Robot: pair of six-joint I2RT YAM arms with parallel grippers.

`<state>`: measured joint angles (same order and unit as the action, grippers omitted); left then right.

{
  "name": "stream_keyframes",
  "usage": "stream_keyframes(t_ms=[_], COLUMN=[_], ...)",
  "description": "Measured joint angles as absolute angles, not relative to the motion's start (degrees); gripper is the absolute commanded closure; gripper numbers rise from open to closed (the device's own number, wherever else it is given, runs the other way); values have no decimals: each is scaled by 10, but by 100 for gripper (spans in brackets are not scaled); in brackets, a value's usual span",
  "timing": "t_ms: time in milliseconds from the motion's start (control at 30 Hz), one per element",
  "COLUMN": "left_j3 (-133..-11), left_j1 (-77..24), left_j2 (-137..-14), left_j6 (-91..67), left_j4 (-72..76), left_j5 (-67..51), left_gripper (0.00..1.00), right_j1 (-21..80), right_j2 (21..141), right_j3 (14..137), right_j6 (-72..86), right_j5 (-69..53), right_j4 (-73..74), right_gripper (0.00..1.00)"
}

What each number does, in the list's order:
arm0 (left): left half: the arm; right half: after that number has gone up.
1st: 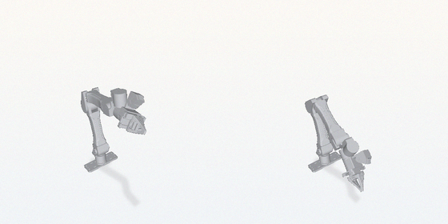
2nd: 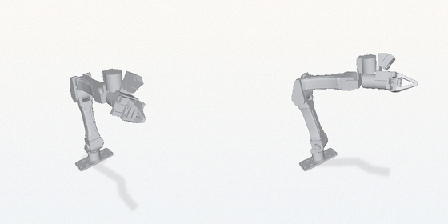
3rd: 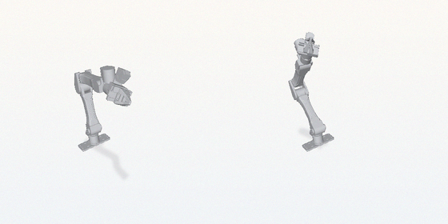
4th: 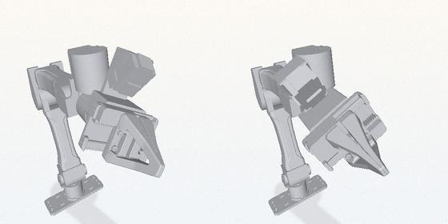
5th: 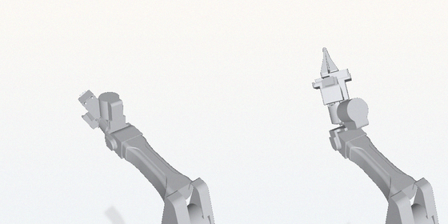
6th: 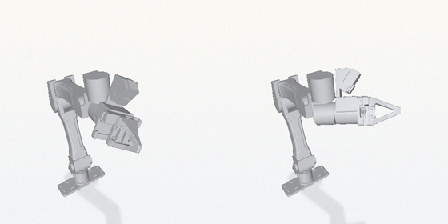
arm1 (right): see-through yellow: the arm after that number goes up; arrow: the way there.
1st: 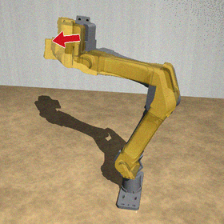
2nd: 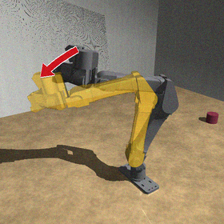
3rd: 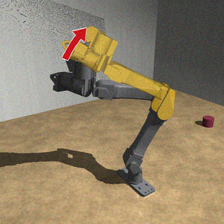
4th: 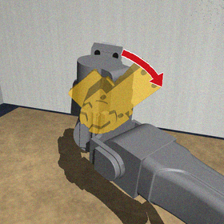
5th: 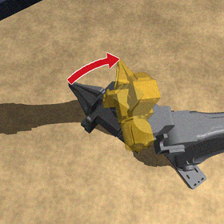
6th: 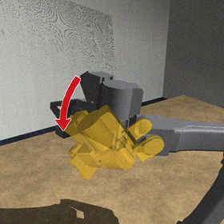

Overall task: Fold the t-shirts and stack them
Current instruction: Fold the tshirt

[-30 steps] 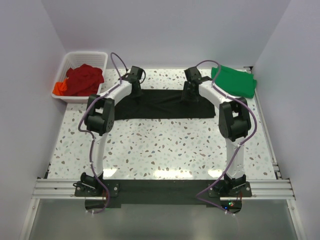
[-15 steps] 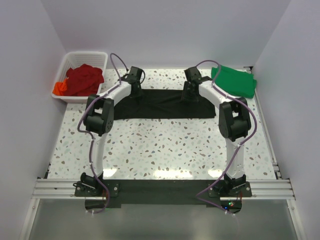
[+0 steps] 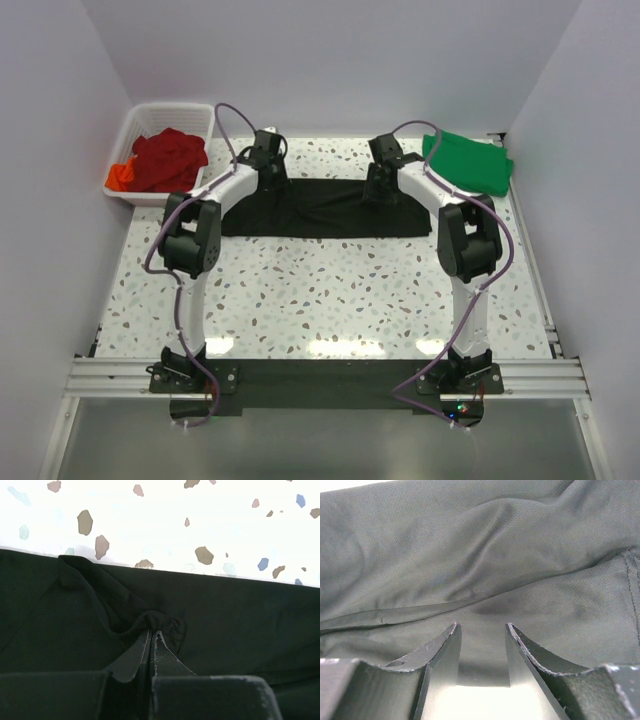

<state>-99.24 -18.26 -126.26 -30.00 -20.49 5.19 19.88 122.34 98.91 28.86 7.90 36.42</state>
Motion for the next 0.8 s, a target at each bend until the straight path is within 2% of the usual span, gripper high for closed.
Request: stream_keyframes(t_ms=[33,67,100,133,167,400,533,800], left_j3=[-984,-976,-973,-973,-973,-963,-920,-925], left_j1=[-183,-182,-182,-182,-183,-182,-182,-181], left_j2=[-1256,-1251,-1248,-1248,-1248,-1246,-1221,-1211], left_j6=[-300,-300,-300,-301,-302,-292,-288,-298], left_j4=[-197,-191,-188,-187,-185,-168,-149,-173], left_j5=[53,53,53,53,54,65,74,130], left_gripper=[99,83,76,64,62,58,58,60], right_j1=[199,199,199,199,199,199,199,199], right_j2=[1223,1223,1223,1223,1223,1223,1223,1227], right_j3=[989,989,989,989,989,989,989,997], right_j6=[288,288,288,288,288,288,288,284], right_j5=[79,79,79,79,79,77,73,62], right_j4=[364,364,364,364,364,364,364,365], right_gripper=[56,56,56,56,56,56,56,55])
